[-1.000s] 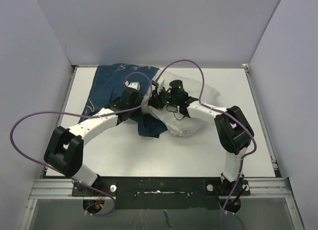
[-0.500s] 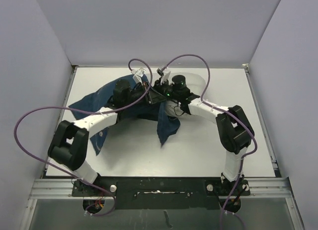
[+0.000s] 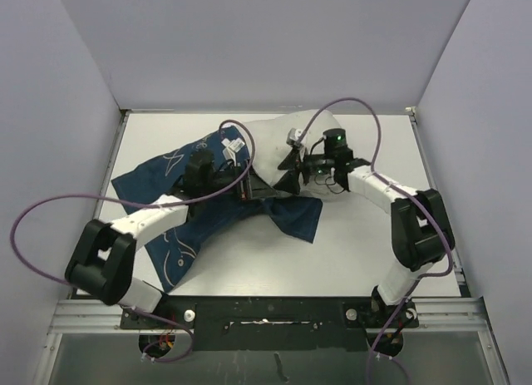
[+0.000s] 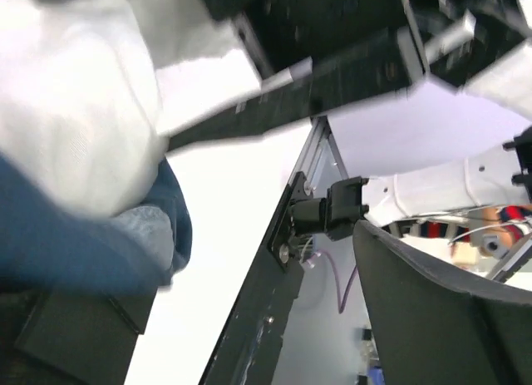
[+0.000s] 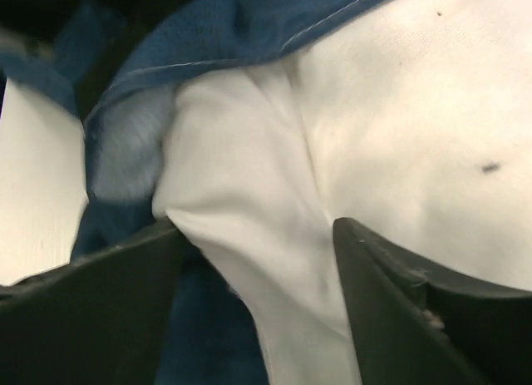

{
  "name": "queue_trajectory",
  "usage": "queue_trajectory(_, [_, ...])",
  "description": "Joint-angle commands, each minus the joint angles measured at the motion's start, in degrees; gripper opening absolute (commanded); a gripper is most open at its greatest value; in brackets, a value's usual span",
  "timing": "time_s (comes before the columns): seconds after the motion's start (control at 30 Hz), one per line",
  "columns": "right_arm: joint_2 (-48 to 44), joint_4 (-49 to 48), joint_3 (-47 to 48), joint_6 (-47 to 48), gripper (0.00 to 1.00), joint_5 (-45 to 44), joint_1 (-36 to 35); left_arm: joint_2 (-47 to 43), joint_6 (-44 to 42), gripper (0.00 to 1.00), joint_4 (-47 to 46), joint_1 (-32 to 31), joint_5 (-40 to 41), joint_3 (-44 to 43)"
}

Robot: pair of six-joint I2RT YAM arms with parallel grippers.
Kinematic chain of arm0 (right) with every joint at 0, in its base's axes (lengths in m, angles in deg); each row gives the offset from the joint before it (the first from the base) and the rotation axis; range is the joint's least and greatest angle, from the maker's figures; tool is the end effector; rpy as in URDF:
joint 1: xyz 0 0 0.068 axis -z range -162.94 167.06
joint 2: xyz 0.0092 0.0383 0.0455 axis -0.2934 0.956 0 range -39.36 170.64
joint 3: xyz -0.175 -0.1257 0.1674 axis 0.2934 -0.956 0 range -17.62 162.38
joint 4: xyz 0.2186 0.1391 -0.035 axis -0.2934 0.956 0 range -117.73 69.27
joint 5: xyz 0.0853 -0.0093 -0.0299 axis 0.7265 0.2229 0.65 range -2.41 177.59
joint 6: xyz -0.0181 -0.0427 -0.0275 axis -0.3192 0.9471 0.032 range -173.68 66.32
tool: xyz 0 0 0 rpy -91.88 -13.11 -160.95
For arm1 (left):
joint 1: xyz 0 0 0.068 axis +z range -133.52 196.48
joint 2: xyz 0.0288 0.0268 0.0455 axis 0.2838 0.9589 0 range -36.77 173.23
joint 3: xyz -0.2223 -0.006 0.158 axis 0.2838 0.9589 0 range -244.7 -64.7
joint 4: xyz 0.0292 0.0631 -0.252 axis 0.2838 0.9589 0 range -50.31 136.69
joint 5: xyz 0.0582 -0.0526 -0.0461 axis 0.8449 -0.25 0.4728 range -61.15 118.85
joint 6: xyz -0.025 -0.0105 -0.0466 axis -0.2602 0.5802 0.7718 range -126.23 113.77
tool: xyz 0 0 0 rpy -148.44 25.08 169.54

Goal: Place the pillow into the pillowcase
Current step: Stuff the pillow into the pillowcase.

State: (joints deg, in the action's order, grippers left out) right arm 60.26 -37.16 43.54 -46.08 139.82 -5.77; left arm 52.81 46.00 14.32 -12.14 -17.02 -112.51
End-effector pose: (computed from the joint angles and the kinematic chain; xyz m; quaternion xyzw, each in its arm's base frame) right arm 0.3365 0.1722 0.2219 -0.4186 0.6880 0.4363 0.4013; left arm 0.2822 -0.1832 0.2311 0.0777 0.7696 -0.5953 0.2176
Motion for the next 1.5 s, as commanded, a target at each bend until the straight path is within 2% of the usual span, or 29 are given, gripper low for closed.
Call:
queue_trajectory(0.0, [-5.0,30.6,12.1,32.2,0.79,16.4,6.6,-15.8,-11.3,0.98,19.7,2.7,0.9,-3.5])
queue_trajectory(0.07, [-4.7,40.5,17.1,41.2,0.87,16.9,9.1,-20.2,-12.0,0.98,27.8,5.7,3.7,-5.4])
queue_trajectory(0.13, [-3.9,44.1,21.4,44.5,0.95,15.8,9.4,-22.7,-10.6,0.98,29.9,10.7,1.2,-6.9])
queue_trajectory(0.2, [-2.6,42.3,24.6,42.0,1.0,14.7,9.5,-22.6,-7.7,0.98,29.8,15.6,-2.1,-8.7])
queue_trajectory(0.27, [-0.3,34.6,26.5,34.3,0.98,10.9,9.1,-20.2,-7.3,0.98,32.0,18.5,-1.8,-12.3])
queue_trajectory(0.33, [3.4,30.2,29.6,29.3,0.98,7.8,8.6,-16.8,-10.5,0.97,38.7,19.6,3.8,-18.6])
queue_trajectory(0.37, [5.7,30.4,32.4,28.4,0.98,6.7,8.1,-13.1,-12.8,0.93,42.6,19.6,7.7,-24.5])
queue_trajectory(0.5, [15.4,36.5,45.1,30.2,0.98,0.3,5.3,0.1,-21.2,0.81,57.7,18.6,24.2,-44.5])
queue_trajectory(0.63, [18.0,39.0,44.9,35.9,0.99,-4.0,3.1,14.1,-27.4,0.8,69.3,14.8,37.7,-61.6])
queue_trajectory(0.7, [16.9,40.1,42.4,39.0,0.87,-5.4,2.2,21.0,-28.8,0.8,75.3,13.3,41.9,-69.7])
queue_trajectory(0.73, [16.0,39.8,40.9,39.2,0.75,-5.6,1.9,24.4,-29.1,0.8,79.9,12.5,45.1,-74.0])
queue_trajectory(0.83, [13.5,38.3,36.6,38.1,0.38,-6.3,1.1,33.1,-29.7,0.81,88.0,10.5,48.0,-84.6])
queue_trajectory(0.93, [11.7,38.1,33.9,37.5,0.16,-6.3,0.6,38.0,-30.6,0.8,91.1,8.7,48.3,-88.9])
queue_trajectory(1.0, [10.6,37.8,32.4,36.4,0.06,-6.4,0.3,39.1,-31.3,0.73,91.7,7.9,48.3,-88.3])
queue_trajectory(1.07, [9.3,37.2,31.0,35.0,0.01,-6.6,0.2,38.6,-31.6,0.63,91.3,7.6,47.3,-86.6])
queue_trajectory(1.13, [8.1,36.5,29.6,33.9,0.0,-6.7,0.1,37.5,-31.6,0.42,90.3,7.7,45.6,-84.5])
queue_trajectory(1.17, [7.5,36.3,29.0,33.6,0.0,-6.7,0.0,36.7,-31.6,0.27,89.7,7.7,44.4,-83.7])
queue_trajectory(1.23, [6.3,35.3,27.6,32.6,0.0,-7.3,-0.3,35.1,-31.7,0.12,87.8,7.7,41.4,-83.1])
queue_trajectory(1.33, [4.7,33.0,26.0,30.8,0.0,-9.1,-0.5,32.5,-30.2,0.04,82.9,7.3,33.4,-84.3])
queue_trajectory(1.47, [3.0,27.0,28.3,29.4,0.0,-13.6,0.4,30.3,-26.3,0.02,70.6,6.2,19.9,-87.9])
